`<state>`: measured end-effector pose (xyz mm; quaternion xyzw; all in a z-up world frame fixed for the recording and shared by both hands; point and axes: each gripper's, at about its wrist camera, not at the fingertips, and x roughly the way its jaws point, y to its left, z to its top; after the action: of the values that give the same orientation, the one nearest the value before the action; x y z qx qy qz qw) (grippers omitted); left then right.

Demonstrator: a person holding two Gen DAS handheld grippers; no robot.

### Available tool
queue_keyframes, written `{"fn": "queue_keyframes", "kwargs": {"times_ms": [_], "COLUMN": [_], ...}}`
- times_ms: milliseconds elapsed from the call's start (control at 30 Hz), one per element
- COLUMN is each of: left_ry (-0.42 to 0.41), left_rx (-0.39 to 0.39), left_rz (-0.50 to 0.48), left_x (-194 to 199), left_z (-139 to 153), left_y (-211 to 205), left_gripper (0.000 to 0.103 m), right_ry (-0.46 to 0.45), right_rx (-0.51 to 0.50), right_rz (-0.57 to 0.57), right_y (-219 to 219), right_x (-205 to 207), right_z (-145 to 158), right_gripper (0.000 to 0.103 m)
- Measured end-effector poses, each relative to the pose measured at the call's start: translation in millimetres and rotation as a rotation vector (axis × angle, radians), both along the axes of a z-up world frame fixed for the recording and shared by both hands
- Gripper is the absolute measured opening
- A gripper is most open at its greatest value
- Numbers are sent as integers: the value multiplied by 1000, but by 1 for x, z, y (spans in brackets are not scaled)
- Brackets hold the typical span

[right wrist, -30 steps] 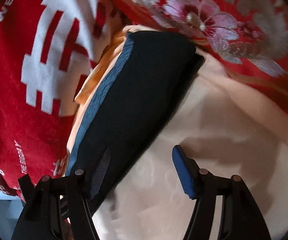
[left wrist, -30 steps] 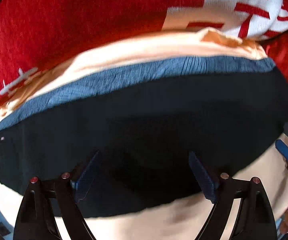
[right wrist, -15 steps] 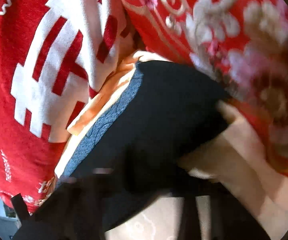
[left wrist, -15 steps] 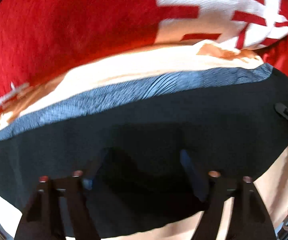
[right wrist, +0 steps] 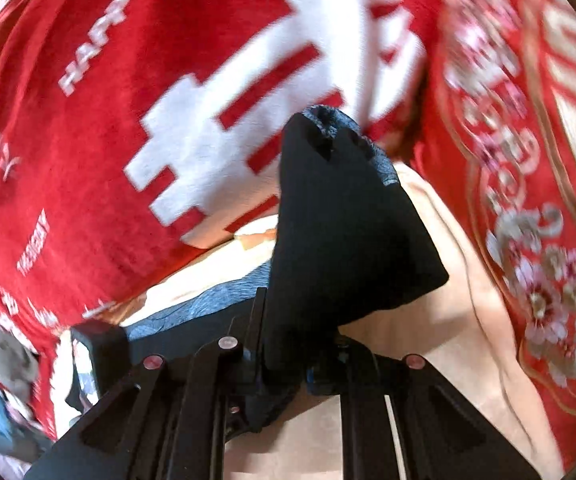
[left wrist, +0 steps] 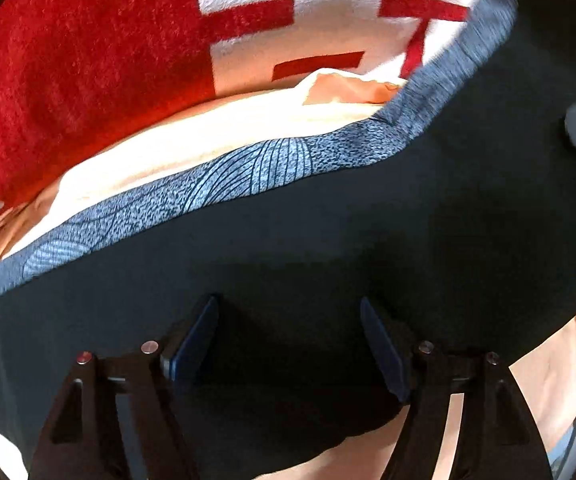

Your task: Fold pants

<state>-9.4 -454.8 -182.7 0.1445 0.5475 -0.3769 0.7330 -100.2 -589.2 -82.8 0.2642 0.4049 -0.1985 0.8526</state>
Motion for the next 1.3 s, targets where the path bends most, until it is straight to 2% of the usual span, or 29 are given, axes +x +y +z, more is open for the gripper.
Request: {"fn": "queue_keyframes", "kwargs": {"times_ms": [133, 267, 433, 500, 533, 667, 733, 800, 833, 867, 933, 1000, 1067, 1133, 1167, 1233, 1300], "left_ry": [57, 46, 52, 56, 68, 106, 123, 133, 134, 137, 156, 167, 170, 172, 174, 174, 175], "left_rx": [-35, -83, -11, 24, 46, 108, 124, 121, 119, 115, 94, 72, 37, 11, -3, -37, -46], "left_rz": [24, 93, 186, 237, 269, 347, 367, 373, 372, 369, 359, 347, 324, 305, 295, 263, 226], "left_x": [10, 36, 79, 80, 84, 94, 96, 95, 95, 94, 95, 95, 93, 93, 97, 96, 91], "left_z": [10, 31, 26, 23, 18, -2, -8, -12, -14, -14, -16, -11, -5, 0, 0, 5, 7], "left_y": [27, 93, 187, 218, 238, 293, 313, 330, 330, 332, 336, 328, 323, 310, 292, 280, 271], "left_gripper": [75, 75, 75, 75, 75, 75, 75, 75, 75, 75, 75, 75, 75, 75, 75, 75, 75], "right_ry": [37, 78, 143, 193, 212, 385, 503, 595, 610, 604, 573, 521, 444, 341, 292, 224, 177], "right_rx": [-105, -211, -324, -381, -395, -480, -593, -773, -823, -821, -752, -615, -394, -100, 37, 261, 413], "right_rz": [52, 122, 234, 307, 330, 460, 507, 546, 566, 577, 582, 567, 503, 357, 282, 153, 56], "right_y": [33, 76, 147, 188, 195, 267, 297, 324, 334, 340, 346, 342, 323, 284, 263, 229, 208], "right_x": [16, 37, 66, 85, 77, 107, 113, 111, 109, 106, 98, 90, 87, 76, 71, 62, 57], "right_z": [12, 22, 15, -2, -6, -78, -113, -133, -134, -130, -112, -90, -71, -57, -57, -66, -80], "right_gripper": [15, 15, 15, 15, 15, 22, 28, 32, 35, 36, 45, 51, 56, 57, 57, 57, 57]}}
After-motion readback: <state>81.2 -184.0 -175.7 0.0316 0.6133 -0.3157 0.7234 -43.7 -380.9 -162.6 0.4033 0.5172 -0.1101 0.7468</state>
